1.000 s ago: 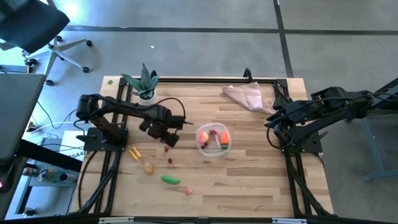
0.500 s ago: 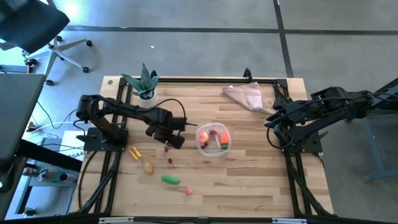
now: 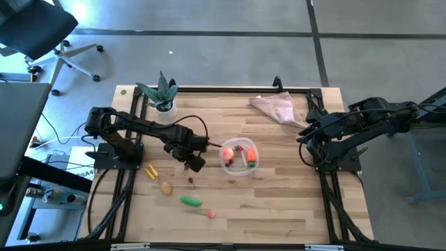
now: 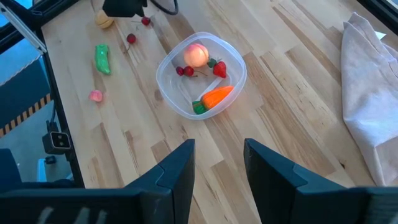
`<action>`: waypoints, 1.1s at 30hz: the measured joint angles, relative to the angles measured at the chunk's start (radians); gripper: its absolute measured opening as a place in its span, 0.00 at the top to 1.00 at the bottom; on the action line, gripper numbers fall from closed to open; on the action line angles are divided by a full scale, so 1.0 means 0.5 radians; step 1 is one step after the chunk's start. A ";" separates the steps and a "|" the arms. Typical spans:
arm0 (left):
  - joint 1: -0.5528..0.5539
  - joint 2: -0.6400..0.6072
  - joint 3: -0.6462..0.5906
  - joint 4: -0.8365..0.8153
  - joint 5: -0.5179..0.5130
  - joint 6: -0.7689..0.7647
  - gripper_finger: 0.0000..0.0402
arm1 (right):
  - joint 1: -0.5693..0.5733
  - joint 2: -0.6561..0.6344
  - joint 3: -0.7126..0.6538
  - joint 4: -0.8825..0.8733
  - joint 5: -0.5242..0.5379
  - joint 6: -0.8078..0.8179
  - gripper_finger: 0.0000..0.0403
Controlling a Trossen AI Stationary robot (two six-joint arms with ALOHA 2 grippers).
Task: Pick and placing Produce into tupperware
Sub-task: Put the red cherry into the transparent bin
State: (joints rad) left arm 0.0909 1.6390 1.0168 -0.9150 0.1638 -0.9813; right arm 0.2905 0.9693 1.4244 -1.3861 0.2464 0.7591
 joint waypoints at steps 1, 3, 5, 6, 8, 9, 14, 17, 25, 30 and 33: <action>-0.010 0.000 0.000 -0.001 -0.001 0.014 0.67 | 0.000 0.000 0.000 0.000 0.000 0.000 0.68; -0.030 0.000 0.000 0.000 -0.012 0.032 0.67 | 0.000 0.000 0.000 0.000 0.000 0.000 0.68; -0.045 0.000 0.000 -0.001 -0.025 0.033 0.67 | 0.000 0.000 0.000 0.000 0.000 0.000 0.68; -0.052 0.000 0.000 -0.001 -0.032 0.041 0.67 | 0.000 0.000 0.000 0.000 0.000 0.000 0.68; -0.058 0.000 0.000 -0.002 -0.065 0.084 0.67 | 0.000 0.000 0.000 0.000 0.000 0.000 0.68; -0.068 0.000 -0.005 0.004 -0.077 0.099 0.67 | 0.000 0.000 0.000 0.000 0.000 0.000 0.68; -0.069 0.002 -0.095 0.019 -0.094 0.120 0.67 | 0.000 0.000 0.000 0.000 0.000 0.000 0.68; -0.069 0.002 -0.167 0.066 -0.082 0.115 0.67 | 0.000 0.000 0.000 0.000 0.000 0.000 0.68; -0.069 0.002 -0.185 0.247 -0.036 0.168 0.67 | 0.000 0.000 0.000 0.000 0.000 0.000 0.68; -0.069 0.002 -0.185 0.275 -0.023 0.221 0.67 | 0.000 0.000 0.000 0.000 0.000 0.000 0.68; -0.068 0.002 -0.185 0.275 -0.039 0.222 0.67 | 0.000 0.000 0.000 0.000 0.000 0.000 0.68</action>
State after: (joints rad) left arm 0.0570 1.6402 0.9241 -0.7777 0.1444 -0.8702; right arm 0.2905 0.9694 1.4244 -1.3861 0.2466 0.7591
